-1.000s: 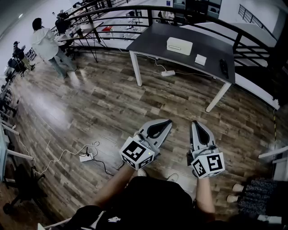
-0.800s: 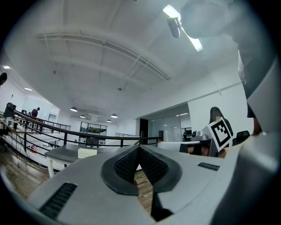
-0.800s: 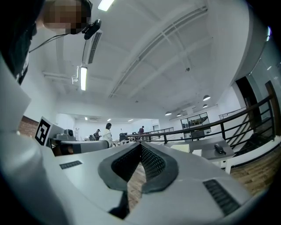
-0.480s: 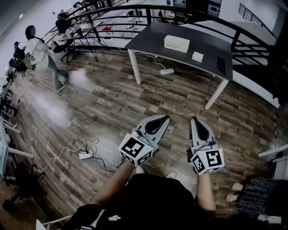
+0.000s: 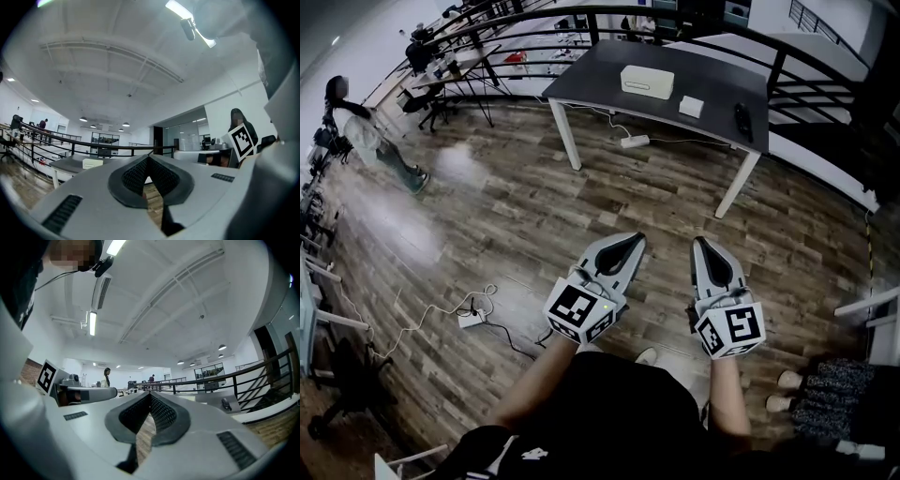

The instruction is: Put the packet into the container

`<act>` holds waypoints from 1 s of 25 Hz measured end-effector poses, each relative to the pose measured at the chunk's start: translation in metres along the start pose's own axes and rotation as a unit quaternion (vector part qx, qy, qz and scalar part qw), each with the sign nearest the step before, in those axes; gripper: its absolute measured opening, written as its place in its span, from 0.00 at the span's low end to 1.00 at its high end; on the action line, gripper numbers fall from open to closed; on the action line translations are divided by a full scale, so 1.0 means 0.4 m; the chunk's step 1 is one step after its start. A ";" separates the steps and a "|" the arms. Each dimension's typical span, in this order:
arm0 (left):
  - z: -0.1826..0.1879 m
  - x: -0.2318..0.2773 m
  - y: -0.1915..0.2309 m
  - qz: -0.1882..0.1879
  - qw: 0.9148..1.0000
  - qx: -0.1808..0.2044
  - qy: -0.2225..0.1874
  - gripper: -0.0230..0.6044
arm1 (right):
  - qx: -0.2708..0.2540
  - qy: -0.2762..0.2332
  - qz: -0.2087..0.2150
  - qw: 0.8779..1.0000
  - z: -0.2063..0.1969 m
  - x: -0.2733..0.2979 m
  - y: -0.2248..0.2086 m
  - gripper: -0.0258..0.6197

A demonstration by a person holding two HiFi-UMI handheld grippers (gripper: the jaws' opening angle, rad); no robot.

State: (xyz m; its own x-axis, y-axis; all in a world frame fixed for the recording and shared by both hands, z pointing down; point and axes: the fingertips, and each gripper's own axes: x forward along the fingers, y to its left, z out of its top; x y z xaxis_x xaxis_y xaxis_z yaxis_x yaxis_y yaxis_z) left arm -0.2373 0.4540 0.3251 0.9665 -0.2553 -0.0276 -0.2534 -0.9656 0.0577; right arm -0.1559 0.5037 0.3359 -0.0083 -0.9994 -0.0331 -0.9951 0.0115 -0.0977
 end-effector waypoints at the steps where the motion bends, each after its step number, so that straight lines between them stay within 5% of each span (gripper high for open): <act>1: -0.005 0.005 0.000 0.008 1.000 -0.003 0.003 0.04 | 0.002 0.001 0.000 1.000 -0.003 -0.008 -0.011 0.04; 17: -0.037 0.094 0.022 0.008 1.000 -0.010 0.025 0.04 | 0.023 0.005 0.002 1.000 -0.034 0.030 -0.102 0.04; 25: -0.070 0.199 0.175 0.006 0.999 -0.038 0.030 0.04 | 0.033 0.016 -0.004 0.999 -0.075 0.197 -0.165 0.04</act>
State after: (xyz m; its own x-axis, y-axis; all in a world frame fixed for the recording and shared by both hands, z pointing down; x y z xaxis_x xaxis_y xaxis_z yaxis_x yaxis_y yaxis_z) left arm -0.1770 0.3673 0.3550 0.9646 -0.2617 0.0338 -0.2639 -0.9554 0.1327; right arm -0.0937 0.4231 0.3697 -0.0052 -1.0000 -0.0008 -0.9864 0.0053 -0.1641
